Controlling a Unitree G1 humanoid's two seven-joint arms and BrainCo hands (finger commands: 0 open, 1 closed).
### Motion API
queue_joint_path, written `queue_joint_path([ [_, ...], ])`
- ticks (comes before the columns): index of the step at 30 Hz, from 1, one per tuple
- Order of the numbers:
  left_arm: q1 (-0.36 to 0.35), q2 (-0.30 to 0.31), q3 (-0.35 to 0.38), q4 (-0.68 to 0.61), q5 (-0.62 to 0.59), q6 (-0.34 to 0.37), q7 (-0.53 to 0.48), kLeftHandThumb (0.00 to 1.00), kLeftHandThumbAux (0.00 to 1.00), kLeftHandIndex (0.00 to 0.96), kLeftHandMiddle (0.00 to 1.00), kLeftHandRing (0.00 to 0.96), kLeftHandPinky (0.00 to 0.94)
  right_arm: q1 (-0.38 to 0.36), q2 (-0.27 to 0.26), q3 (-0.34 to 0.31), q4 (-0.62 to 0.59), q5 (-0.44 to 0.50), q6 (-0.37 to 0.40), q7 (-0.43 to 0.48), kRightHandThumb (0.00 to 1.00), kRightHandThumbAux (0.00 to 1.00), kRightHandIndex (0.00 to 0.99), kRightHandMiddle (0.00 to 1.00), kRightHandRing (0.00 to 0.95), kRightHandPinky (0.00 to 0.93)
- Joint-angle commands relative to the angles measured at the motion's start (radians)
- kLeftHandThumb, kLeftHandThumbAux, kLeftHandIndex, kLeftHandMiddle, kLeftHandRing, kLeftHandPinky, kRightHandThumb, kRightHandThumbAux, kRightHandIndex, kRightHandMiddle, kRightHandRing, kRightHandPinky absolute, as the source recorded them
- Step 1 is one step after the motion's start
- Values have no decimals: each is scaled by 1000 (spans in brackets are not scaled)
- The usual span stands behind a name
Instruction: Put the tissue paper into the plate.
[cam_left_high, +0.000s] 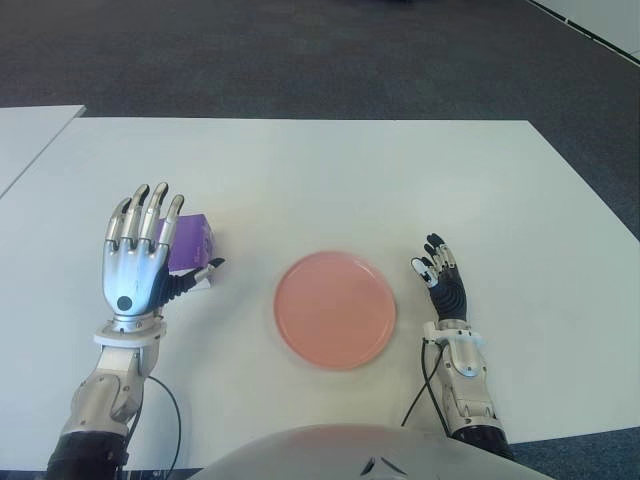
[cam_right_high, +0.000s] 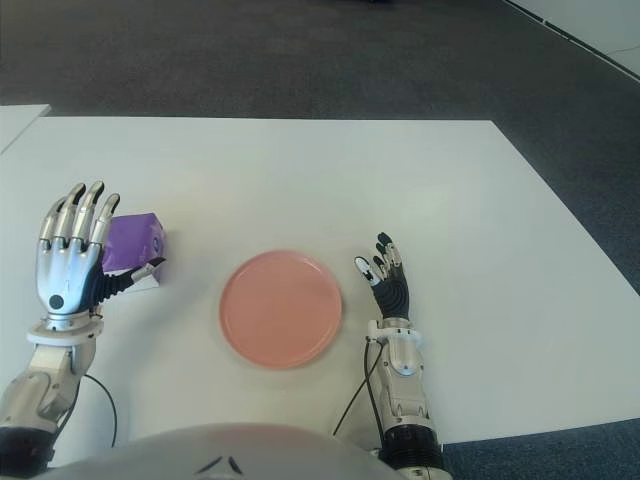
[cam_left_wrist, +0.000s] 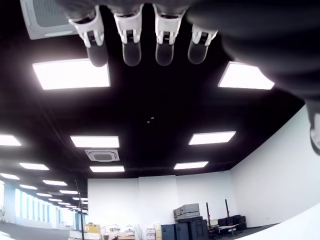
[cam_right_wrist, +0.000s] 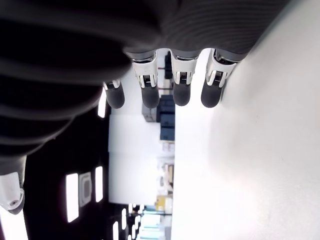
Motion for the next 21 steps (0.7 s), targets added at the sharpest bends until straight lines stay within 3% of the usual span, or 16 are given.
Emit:
queue_joint_path([
  [1, -36, 37, -43, 40, 12, 46, -17, 249, 350, 45, 49, 22, 2, 93, 28, 8, 174, 5, 122, 5, 237, 513, 0, 33, 0, 0],
  [13, -151, 42, -110, 132, -41, 115, -89, 216, 327, 5, 66, 39, 0, 90, 33, -8, 191, 19, 124, 1, 217, 557, 0, 42, 0, 0],
  [21, -228, 52, -166, 233, -61, 118, -127, 218, 295, 0, 49, 23, 0, 83, 35, -10, 214, 27, 83, 10, 206, 552, 0, 49, 0, 0],
])
